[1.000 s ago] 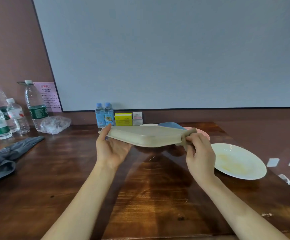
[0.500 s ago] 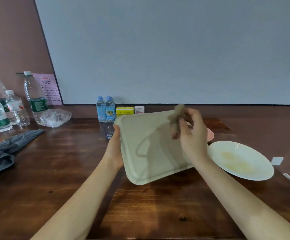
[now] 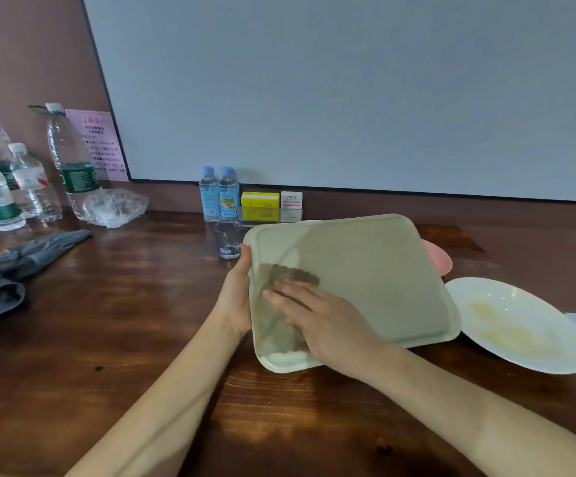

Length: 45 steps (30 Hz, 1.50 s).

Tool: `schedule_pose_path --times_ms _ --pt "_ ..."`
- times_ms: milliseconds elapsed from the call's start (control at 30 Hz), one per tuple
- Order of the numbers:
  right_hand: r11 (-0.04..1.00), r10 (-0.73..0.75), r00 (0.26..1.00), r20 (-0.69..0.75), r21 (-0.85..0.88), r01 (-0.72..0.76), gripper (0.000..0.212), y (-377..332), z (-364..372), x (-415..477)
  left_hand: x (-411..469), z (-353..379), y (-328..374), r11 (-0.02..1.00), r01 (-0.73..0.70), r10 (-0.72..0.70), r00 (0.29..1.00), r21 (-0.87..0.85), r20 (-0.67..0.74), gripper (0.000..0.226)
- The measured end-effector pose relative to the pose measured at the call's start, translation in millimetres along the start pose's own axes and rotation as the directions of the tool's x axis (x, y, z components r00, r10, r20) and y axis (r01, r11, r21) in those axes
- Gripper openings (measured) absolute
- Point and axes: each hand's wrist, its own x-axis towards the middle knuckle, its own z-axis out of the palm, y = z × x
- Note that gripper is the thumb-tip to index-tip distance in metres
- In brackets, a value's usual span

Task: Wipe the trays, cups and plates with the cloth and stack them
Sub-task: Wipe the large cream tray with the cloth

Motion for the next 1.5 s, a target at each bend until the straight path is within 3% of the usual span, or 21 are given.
schedule_pose_path --times_ms 67,233,333,433,533,633,733,833,933,1067,1167,1267,1400,1500 --pt "0.993 0.091 0.996 -0.016 -0.077 -0.092 0.076 18.5 6.8 24.9 1.0 -5.5 -6.3 1.0 0.007 -0.007 1.0 -0.016 0.001 0.088" --pt "0.968 0.24 0.97 -0.035 -0.064 -0.242 0.05 51.4 22.4 68.2 6.8 -16.7 -6.1 0.999 -0.007 0.008 1.0 0.039 -0.015 0.081" --pt "0.992 0.12 0.993 -0.02 -0.04 -0.12 0.057 36.9 27.6 50.6 7.3 -23.5 -3.6 1.0 0.011 -0.011 0.999 0.008 -0.037 0.084" --pt "0.997 -0.048 0.995 0.092 0.07 0.042 0.075 8.2 25.1 3.6 8.9 -30.5 -2.5 0.998 -0.002 0.008 0.996 0.069 -0.09 0.089" --pt "0.981 -0.175 0.96 0.218 0.121 0.151 0.08 3.4 23.7 -22.7 11.8 -30.9 -2.8 0.995 -0.023 0.035 0.992 0.101 -0.12 0.087" --pt "0.987 -0.141 0.972 0.187 0.103 0.124 0.067 21.2 25.2 -2.9 12.5 -30.1 -4.9 0.993 -0.01 0.022 0.994 0.114 -0.104 0.089" --pt "0.998 0.032 0.992 0.119 0.058 -0.039 0.056 43.3 25.2 40.6 10.4 -24.9 -5.0 0.997 -0.014 0.019 0.997 0.072 -0.069 0.083" --pt "0.991 0.123 0.983 0.139 0.033 -0.129 0.066 51.1 24.2 69.0 8.1 -20.1 -5.9 0.999 -0.046 0.046 0.998 -0.012 -0.04 0.079" --pt "0.999 0.018 0.991 0.136 -0.031 -0.014 0.081 32.7 24.7 54.5 3.5 -25.0 -5.0 0.999 -0.047 0.048 0.997 0.02 -0.058 0.077" --pt "0.985 -0.16 0.961 0.225 0.094 0.142 0.098 -5.5 16.3 -11.4 5.9 -33.3 -2.9 0.994 -0.021 0.032 0.995 0.111 -0.098 0.087" --pt "0.969 -0.22 0.94 0.261 0.17 0.18 0.095 -0.5 9.1 -36.0 7.3 -25.2 -4.7 0.995 -0.012 0.022 0.995 0.103 -0.095 0.086" --pt "0.987 -0.11 0.959 0.262 0.145 0.073 0.089 31.6 5.6 -20.0 7.7 -23.4 -4.3 0.997 -0.003 0.009 0.997 0.072 -0.078 0.085" --pt "0.959 0.26 0.943 0.21 0.06 -0.278 0.06 80.9 5.1 15.0 6.6 -23.5 -1.1 0.999 -0.038 0.042 0.991 0.035 -0.125 0.077" --pt "0.943 0.308 0.925 0.223 0.059 -0.329 0.067 82.7 10.2 13.1 4.4 -22.2 -3.5 0.998 -0.037 0.045 0.988 0.051 -0.15 0.078"
